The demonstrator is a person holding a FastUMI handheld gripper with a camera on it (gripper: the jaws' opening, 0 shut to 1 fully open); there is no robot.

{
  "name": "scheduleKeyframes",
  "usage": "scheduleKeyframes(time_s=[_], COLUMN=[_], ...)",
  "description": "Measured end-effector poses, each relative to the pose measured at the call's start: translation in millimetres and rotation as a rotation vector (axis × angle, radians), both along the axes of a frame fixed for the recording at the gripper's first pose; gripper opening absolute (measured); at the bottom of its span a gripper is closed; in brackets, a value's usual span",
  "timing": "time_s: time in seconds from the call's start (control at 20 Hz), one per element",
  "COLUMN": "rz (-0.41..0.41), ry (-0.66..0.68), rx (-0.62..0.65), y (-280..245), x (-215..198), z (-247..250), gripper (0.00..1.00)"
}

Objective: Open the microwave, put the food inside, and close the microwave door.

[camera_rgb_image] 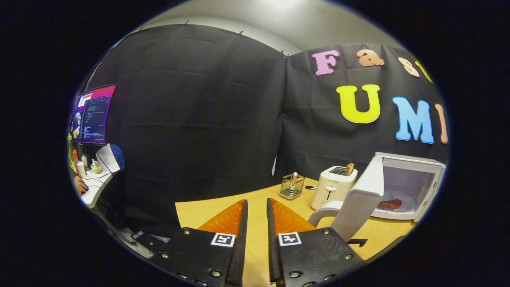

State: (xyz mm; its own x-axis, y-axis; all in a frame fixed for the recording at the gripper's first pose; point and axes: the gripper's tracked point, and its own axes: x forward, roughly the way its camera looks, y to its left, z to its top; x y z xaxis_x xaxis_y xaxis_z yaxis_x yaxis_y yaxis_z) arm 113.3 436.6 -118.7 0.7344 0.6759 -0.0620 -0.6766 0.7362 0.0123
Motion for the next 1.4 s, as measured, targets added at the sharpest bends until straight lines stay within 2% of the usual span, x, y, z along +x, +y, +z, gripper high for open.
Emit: scheduleKeyframes(time_s=[0.05, 0.1, 0.2, 0.25, 0.3, 0.5, 0.85, 1.1, 1.4], rz=[-0.009, -0.068, -0.103, -0.085, -0.080, -0.167, -0.269, -0.431, -0.563], ry=[0.013, 0.020, 0.048, 0.110, 0.149, 0.091, 0.090, 0.067, 0.092], rx=[-0.018, -0.068, -0.043, -0.014, 0.005, -0.002, -0.046, -0.111, -0.082], y=[2.3, -6.5, -24.3, -19.0, -20.1, -59.1, -147.2, -233.3, -297.2], x=[1.1, 8.3, 27.0, 25.1, 20.0, 17.8, 18.0, 47.4, 89.8], z=[-7.6, -21.7, -29.2, -35.0, -40.2, -36.2, -49.2, -60.0, -69.4], gripper=[0.23, 0.23, 0.05, 0.01, 0.01, 0.01, 0.01, 0.01, 0.01])
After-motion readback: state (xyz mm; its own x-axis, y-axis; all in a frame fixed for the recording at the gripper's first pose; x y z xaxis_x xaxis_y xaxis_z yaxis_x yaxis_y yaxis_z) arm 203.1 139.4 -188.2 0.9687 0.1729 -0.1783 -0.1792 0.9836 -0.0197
